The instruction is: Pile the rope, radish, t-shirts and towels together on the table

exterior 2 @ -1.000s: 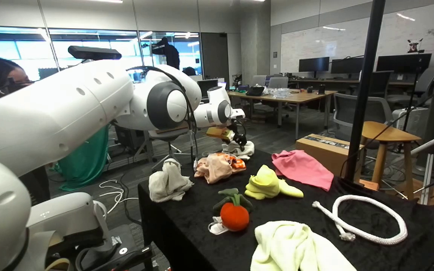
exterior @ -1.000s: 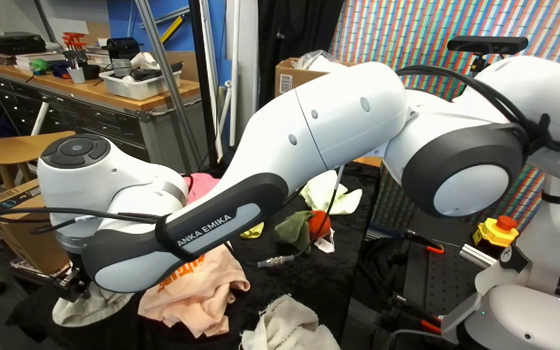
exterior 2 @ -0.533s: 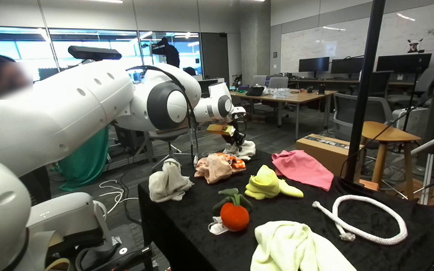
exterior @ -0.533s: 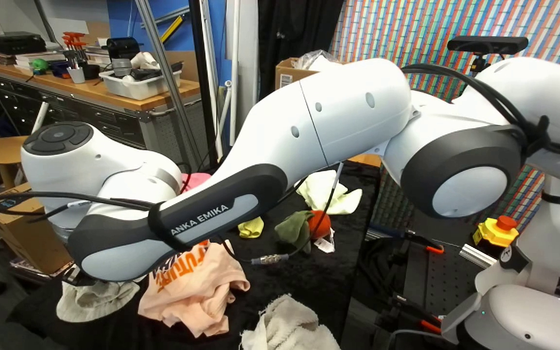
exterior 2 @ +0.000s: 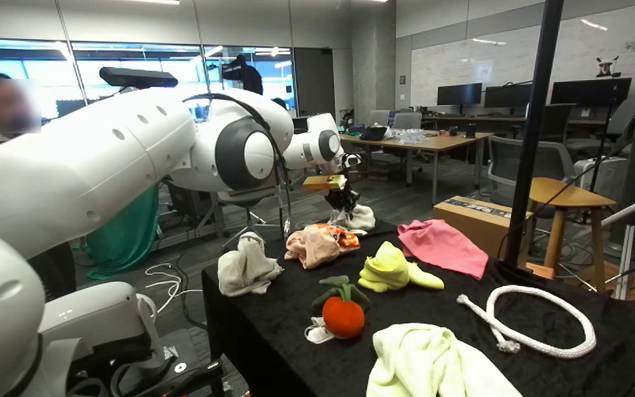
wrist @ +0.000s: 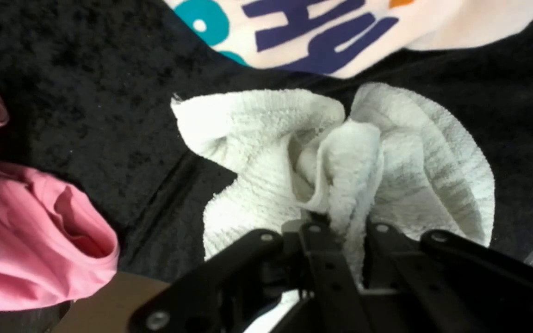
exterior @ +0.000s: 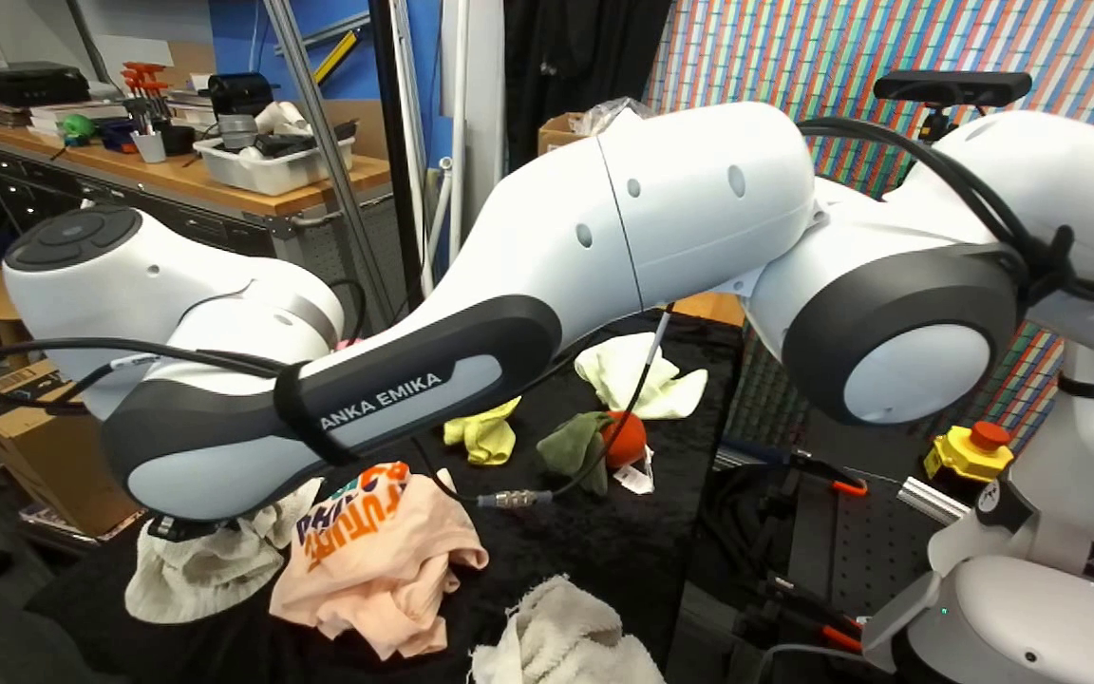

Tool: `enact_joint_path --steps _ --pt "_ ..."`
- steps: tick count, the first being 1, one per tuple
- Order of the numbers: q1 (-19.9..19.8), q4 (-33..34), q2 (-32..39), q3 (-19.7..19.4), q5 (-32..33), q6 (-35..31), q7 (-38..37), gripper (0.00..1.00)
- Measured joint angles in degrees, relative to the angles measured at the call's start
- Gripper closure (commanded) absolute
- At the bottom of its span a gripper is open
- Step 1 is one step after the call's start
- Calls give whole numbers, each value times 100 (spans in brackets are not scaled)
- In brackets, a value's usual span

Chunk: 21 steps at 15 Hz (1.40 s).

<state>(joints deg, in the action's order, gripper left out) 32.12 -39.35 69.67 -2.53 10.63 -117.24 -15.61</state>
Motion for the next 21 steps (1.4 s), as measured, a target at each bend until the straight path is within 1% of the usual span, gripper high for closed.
enact_joint_path --steps 5,10,15,21 --pt "10 185 -159 -179 262 182 31 96" --pt "-51 211 -512 -561 540 596 27 96" --pt "-323 208 -840 -986 619 884 -32 96" --pt "-671 158 -1058 -1318 620 1144 -42 96"
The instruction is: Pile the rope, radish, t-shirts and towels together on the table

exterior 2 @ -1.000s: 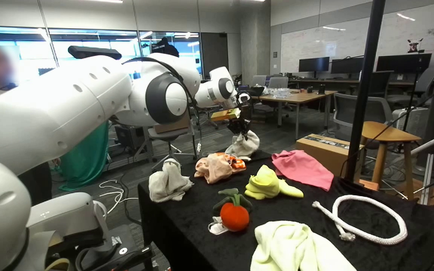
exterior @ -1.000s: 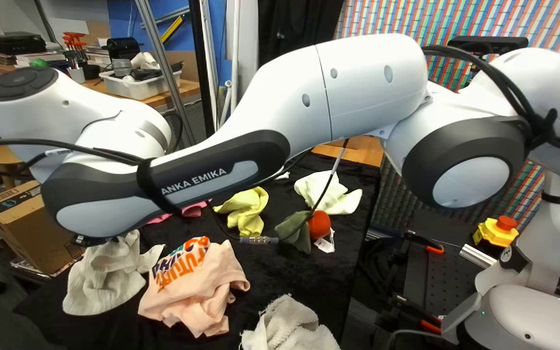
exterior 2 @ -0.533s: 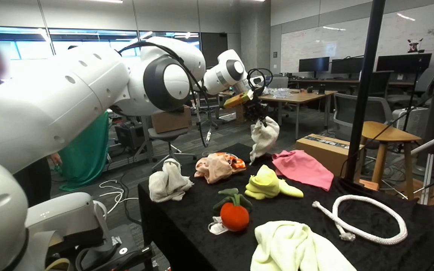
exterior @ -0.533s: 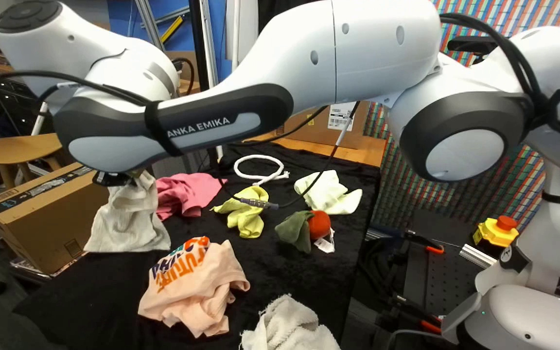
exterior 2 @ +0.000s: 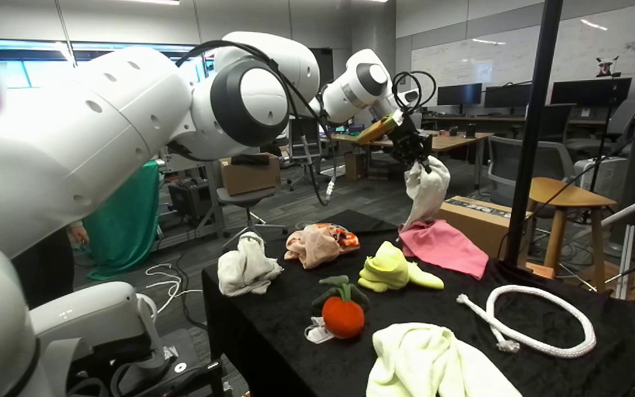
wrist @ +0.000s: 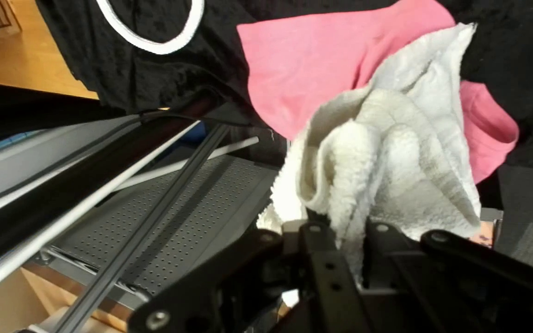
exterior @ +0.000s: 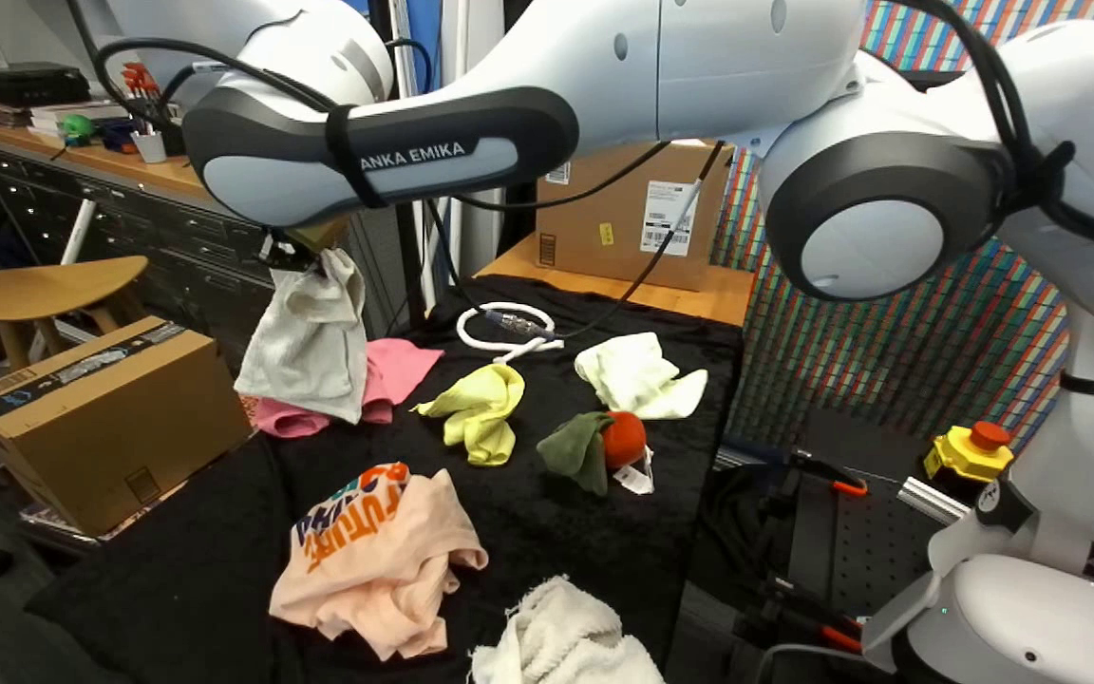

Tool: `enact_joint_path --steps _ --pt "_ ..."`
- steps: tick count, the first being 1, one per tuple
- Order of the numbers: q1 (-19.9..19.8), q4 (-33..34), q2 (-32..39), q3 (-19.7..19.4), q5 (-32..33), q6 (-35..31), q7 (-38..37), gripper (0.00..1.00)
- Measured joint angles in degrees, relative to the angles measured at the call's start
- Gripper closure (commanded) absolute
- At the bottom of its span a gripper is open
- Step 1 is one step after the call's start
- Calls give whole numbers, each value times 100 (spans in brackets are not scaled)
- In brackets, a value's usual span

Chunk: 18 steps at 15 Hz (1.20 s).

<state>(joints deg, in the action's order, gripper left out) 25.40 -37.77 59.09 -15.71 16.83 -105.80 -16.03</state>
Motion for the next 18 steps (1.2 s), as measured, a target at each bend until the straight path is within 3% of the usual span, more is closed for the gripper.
enact_joint_path --steps 8,18 --pt "-308 -593 -461 -266 0 279 -1 96" --pt "-745 -2618 -1431 -494 5 248 -595 96"
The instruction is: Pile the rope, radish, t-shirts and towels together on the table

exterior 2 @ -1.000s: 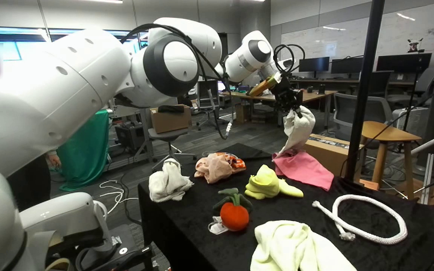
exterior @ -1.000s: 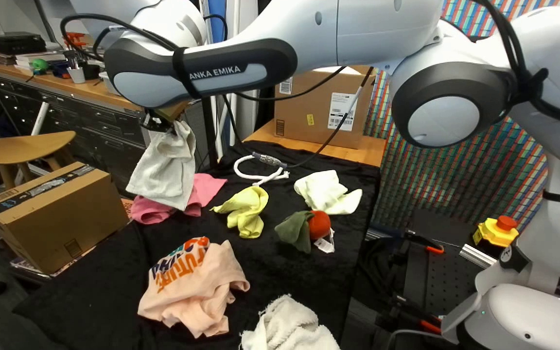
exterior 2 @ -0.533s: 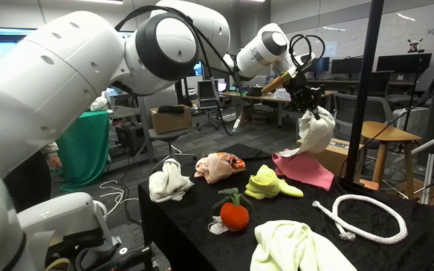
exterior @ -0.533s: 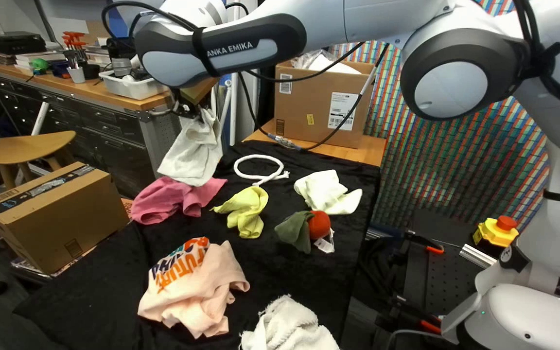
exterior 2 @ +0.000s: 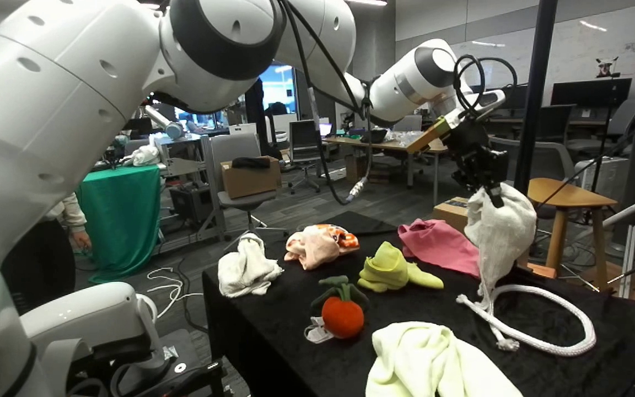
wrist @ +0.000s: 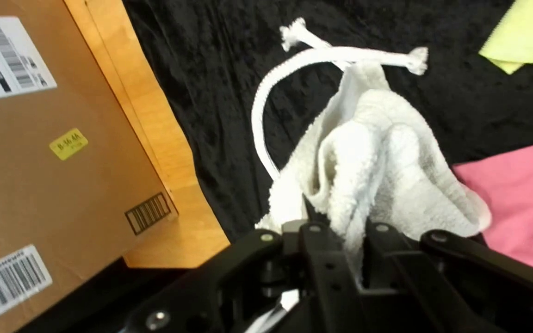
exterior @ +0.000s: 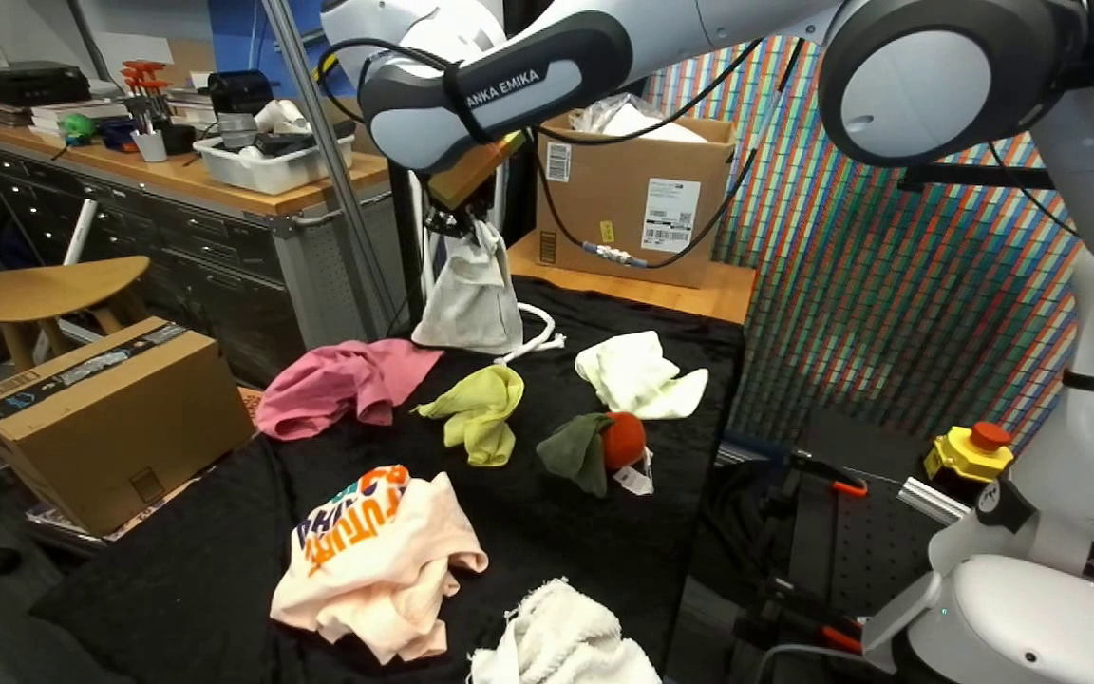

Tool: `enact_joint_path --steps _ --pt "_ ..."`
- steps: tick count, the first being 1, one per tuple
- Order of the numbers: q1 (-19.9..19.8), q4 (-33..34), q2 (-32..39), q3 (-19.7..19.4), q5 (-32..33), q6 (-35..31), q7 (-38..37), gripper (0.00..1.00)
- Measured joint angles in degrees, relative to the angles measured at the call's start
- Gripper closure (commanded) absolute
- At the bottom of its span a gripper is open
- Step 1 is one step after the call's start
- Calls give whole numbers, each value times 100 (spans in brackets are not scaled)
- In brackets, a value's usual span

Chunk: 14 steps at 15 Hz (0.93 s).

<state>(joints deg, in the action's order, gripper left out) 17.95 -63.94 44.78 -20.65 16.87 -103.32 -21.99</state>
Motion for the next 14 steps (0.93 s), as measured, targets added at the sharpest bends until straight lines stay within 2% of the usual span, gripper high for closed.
enact_joint_path --steps 6,12,13,14 --pt "-845 -564 -121 306 -2 -156 -849 96" --pt "-1283 -699 -119 512 -28 -361 -1273 95" --pt "-1308 -706 -118 544 -28 -408 -1303 83" --pt "-1321 -708 -118 575 -28 -450 -1322 60"
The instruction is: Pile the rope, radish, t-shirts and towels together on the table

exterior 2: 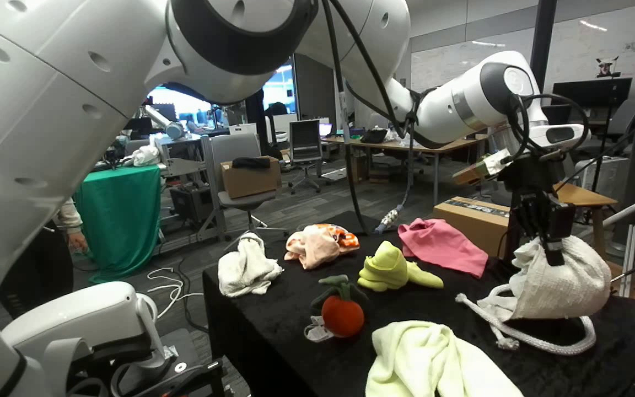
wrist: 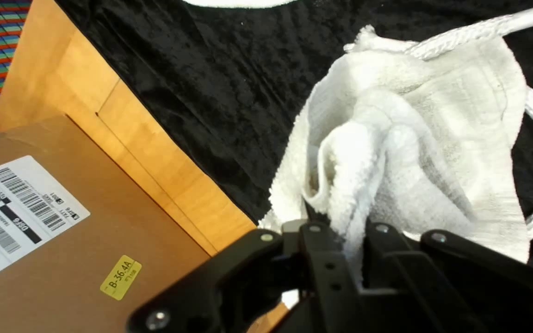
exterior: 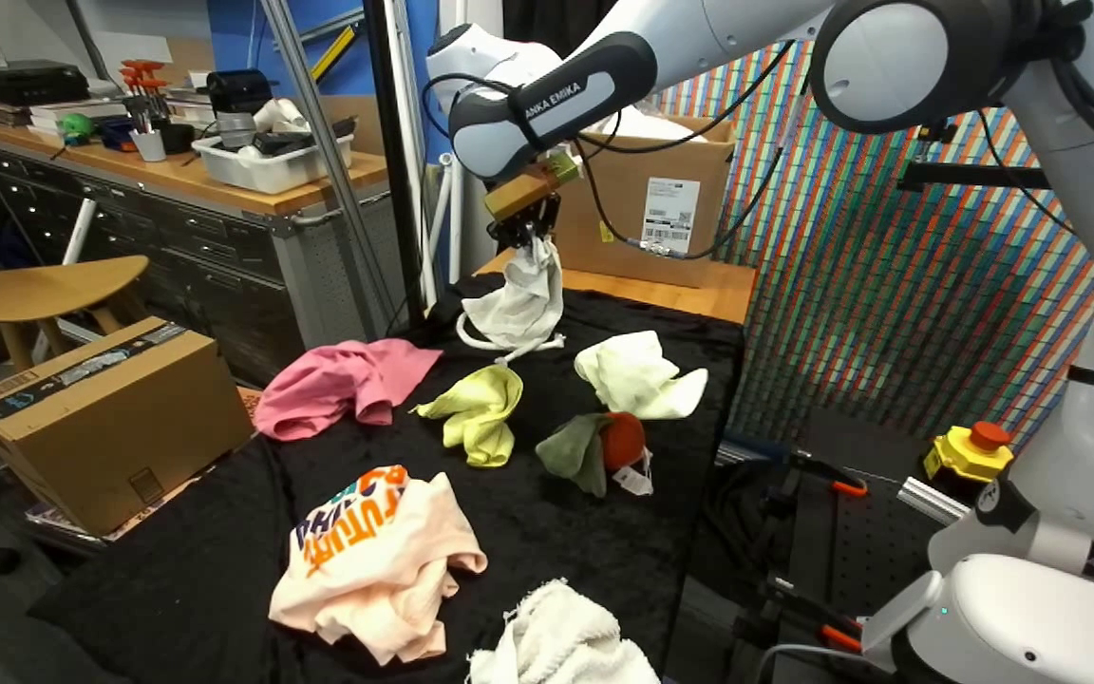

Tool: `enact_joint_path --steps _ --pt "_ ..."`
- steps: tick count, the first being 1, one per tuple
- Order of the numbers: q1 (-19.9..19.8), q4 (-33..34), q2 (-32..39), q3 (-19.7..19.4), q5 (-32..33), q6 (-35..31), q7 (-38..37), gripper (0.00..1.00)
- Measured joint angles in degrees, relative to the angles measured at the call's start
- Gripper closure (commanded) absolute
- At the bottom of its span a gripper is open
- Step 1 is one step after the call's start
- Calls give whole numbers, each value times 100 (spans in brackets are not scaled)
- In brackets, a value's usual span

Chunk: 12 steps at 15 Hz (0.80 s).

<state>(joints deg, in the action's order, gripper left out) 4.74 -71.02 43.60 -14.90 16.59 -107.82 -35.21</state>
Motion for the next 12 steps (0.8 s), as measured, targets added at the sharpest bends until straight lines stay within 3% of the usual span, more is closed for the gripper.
enact_joint_path --steps 3,10,12 --pt "-9 -17 0 104 -2 -198 -14 52" --pt "-7 -212 -43 277 -5 -512 -5 1" --pt "-1 -304 -86 340 -5 -621 33 0"
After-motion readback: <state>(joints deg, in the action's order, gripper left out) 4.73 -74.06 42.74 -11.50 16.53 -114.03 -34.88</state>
